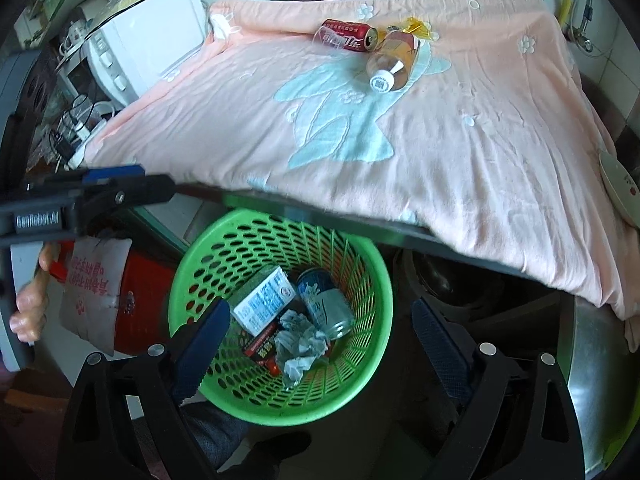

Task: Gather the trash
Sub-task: 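Move both tools back toward the bottle and cola can on the towel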

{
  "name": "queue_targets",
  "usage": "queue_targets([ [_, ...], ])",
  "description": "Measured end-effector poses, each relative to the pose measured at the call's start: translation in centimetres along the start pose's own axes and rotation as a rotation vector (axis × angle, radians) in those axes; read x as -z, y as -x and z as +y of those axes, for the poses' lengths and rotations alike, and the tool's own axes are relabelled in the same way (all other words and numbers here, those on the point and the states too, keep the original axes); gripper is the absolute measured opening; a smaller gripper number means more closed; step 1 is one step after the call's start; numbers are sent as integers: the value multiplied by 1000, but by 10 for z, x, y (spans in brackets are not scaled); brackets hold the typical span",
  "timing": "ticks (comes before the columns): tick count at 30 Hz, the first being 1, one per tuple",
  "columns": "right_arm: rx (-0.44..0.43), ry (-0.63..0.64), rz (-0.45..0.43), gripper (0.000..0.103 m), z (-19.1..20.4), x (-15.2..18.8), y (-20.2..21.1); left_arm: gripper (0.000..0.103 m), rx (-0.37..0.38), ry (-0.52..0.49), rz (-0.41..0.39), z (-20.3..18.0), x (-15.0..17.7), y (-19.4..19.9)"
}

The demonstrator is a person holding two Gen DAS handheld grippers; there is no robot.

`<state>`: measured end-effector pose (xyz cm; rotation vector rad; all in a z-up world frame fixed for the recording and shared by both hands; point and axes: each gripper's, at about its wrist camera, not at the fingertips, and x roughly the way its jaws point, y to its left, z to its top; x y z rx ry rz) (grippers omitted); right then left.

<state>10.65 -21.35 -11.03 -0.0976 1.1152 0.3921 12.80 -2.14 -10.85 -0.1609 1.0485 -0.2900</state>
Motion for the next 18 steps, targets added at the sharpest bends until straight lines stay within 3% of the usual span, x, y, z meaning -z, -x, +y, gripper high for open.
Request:
queue_targets([
  [10,-32,-98,8,89,-41,-100,-15,80,-16,21,-14,25,-37,-10],
  [18,-47,-179,27,89,-69,-191,-50,80,-20,23,-5,47,-68,-28],
])
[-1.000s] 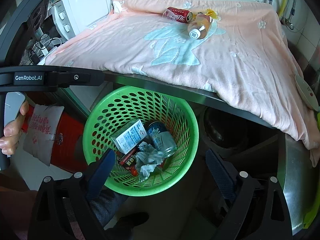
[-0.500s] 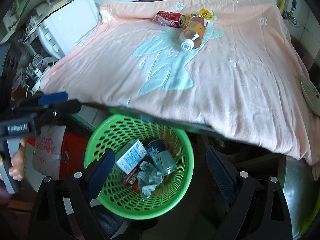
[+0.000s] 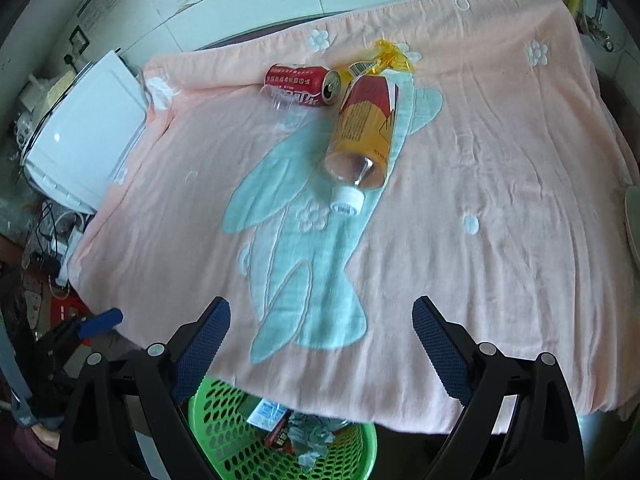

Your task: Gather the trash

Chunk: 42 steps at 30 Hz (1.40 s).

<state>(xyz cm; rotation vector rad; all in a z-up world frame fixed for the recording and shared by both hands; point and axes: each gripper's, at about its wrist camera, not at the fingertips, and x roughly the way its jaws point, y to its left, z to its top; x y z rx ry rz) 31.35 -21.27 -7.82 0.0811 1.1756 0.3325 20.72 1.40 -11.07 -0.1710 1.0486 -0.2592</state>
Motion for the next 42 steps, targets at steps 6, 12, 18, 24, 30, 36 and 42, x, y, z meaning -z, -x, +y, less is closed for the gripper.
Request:
queue_targets([
  [6,11,-64,23,89,-10,-65,-35,80,-3,-10,8,17,-28,-13],
  [12,28,-127,66,86,-19,-111,-77,80,-3,-10,8,35,-55,-24],
  [18,67,-184,91,86,-33,-138,-108,80,0,0,3,52,-82,-34],
  [24,90,-220,122,81,-43,-151,-131,80,-11,-21,-29,59,-112,-44],
  [30,84,-241,140,76,-48,-156,-146,80,-24,-76,-81,55,-146,-55],
  [36,55,-249,143,66,-48,-154,-157,80,-40,-130,-100,45,-174,-76],
  [42,75,-215,139,66,-43,-139,-147,80,-50,-177,-114,30,-193,-97],
])
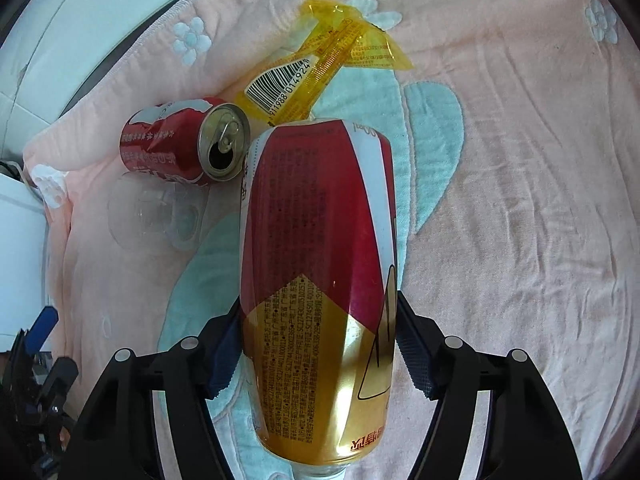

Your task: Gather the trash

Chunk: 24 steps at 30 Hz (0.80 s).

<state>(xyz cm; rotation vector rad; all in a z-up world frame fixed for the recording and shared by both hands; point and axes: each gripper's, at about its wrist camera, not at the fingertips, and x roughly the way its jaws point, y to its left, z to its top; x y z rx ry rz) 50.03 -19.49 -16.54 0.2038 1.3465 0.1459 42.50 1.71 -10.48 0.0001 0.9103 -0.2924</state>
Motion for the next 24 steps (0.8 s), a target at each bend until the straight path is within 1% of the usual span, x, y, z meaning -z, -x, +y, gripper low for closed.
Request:
queue_targets([
  [6,-7,10,-2,66,-8,24,20,81,-73,-36,-17,-16,-20,-31],
  [10,-6,25,-9,66,-16,40,31,81,-101,-40,-29,-25,-30,-50],
  [12,-15,24,-11,66,-19,48,36,83,-112,-57,-34,-32,-34,-59],
  [14,-20,22,-17,66,-22,57,41,84,-147,-79,-41,-39,-36,-69],
  [16,-30,18,-21,66,-29,64,43,84,-146,-89,-31,-43,-38,-80],
  [18,-39,12,-23,66,-32,65,47,84,-166,-102,-28,-48,-39,-91],
  [20,-41,15,-25,66,-33,74,54,83,-172,-113,-27,-52,-40,-99],
  [22,-32,24,-26,66,-33,80,58,79,-164,-113,-23,-54,-42,-108],
  [24,-35,22,-26,66,-32,85,63,68,-147,-103,-7,-55,-44,-116],
])
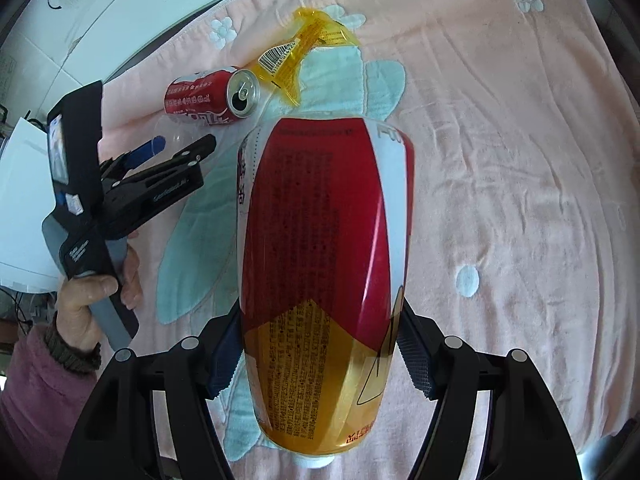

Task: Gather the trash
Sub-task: 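Grasp the clear plastic cup with the left tool while the right tool holds the bottle, then carry bottle and cup over the green wastebasket and open both tools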

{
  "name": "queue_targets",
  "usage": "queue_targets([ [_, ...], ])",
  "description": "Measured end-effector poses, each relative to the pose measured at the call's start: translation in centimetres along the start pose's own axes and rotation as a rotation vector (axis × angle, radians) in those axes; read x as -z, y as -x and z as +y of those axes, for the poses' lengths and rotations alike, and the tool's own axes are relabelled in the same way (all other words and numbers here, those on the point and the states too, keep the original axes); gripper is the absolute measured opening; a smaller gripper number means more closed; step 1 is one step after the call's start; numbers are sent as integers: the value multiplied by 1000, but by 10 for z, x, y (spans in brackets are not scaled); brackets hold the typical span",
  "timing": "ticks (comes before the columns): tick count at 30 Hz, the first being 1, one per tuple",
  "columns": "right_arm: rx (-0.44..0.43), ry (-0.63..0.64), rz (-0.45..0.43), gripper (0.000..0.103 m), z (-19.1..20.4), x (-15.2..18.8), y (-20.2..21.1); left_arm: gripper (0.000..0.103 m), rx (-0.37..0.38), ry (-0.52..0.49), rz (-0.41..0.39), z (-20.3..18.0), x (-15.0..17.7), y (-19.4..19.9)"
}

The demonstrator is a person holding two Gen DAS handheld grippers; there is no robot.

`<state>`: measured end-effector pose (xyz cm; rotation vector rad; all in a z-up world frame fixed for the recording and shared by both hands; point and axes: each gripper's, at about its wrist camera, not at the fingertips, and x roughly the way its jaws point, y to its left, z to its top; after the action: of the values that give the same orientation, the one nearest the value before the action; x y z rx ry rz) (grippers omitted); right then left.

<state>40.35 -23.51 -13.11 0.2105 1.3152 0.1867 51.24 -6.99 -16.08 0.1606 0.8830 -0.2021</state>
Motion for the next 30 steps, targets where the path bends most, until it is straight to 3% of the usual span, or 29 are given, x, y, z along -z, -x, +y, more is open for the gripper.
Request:
queue_targets([
  [4,-10,-4,-6,65,-1,8,7,63,-2,16,27,-1,-3,-14],
  [8,-10,1,-21,65,1,16,12,34,42,38,52,2,-4,-19],
  [11,-21,8,-34,65,5,22,20,29,82,55,39,5,-3,-13],
  [23,-57,97,-99,65,30,56,59,27,286,120,-31,39,22,42],
  [30,-71,150,-130,65,39,85,80,27,307,97,-73,46,49,100],
])
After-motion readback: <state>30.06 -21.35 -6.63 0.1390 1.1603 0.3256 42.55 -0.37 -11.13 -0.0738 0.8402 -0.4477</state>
